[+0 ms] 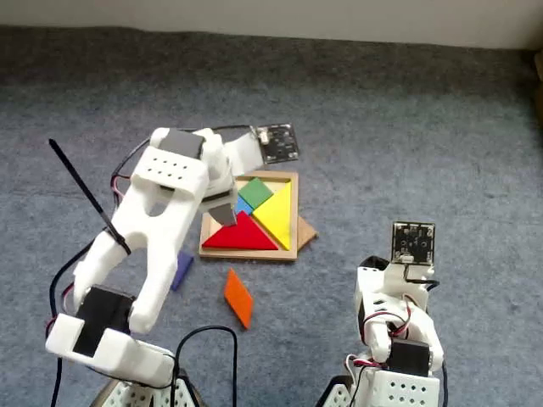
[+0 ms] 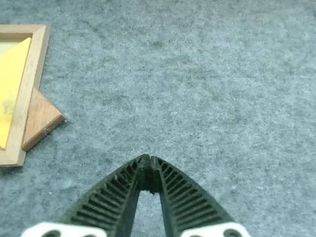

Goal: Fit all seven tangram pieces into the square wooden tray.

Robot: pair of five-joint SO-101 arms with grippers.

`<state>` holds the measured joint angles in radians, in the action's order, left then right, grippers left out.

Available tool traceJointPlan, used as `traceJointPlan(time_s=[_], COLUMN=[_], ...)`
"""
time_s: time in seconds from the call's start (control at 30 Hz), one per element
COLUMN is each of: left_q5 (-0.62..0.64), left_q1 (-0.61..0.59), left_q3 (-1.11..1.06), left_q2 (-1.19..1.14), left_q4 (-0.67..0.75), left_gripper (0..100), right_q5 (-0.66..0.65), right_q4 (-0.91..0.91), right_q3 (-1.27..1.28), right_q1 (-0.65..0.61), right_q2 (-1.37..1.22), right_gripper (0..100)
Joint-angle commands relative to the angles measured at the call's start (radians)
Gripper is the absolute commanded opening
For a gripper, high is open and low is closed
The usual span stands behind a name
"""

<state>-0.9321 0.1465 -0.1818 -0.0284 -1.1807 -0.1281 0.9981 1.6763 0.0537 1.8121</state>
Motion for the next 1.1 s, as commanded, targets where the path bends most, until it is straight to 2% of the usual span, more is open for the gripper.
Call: traceJointPlan(time_s=[0.0, 0.2, 0.7, 0.83, 1.07], left_q5=[0.005, 0.009, 0.095, 0.118, 0.115], left_q1=[-0.082, -0.117, 0.085, 0.073, -0.031], left_q3=[0.048, 0.045, 0.047, 0.058, 0.058], left_q2=[-0.045, -0.148, -0.213, -0.160, -0.070], left_q4=[-0.003, 0.083, 0.086, 0.083, 0.084], left_gripper=[33, 33, 33, 33, 33], right_q5=[0.002, 0.002, 0.002, 0.002, 0.002], right_q4=[0.002, 0.002, 0.002, 0.002, 0.002], right_q3=[0.143, 0.143, 0.143, 0.143, 0.143], right_q1=[0.012, 0.012, 0.012, 0.012, 0.012], right_q2=[0.004, 0.004, 0.004, 0.004, 0.004], right_gripper=[2.4, 2.4, 2.4, 2.4, 2.4])
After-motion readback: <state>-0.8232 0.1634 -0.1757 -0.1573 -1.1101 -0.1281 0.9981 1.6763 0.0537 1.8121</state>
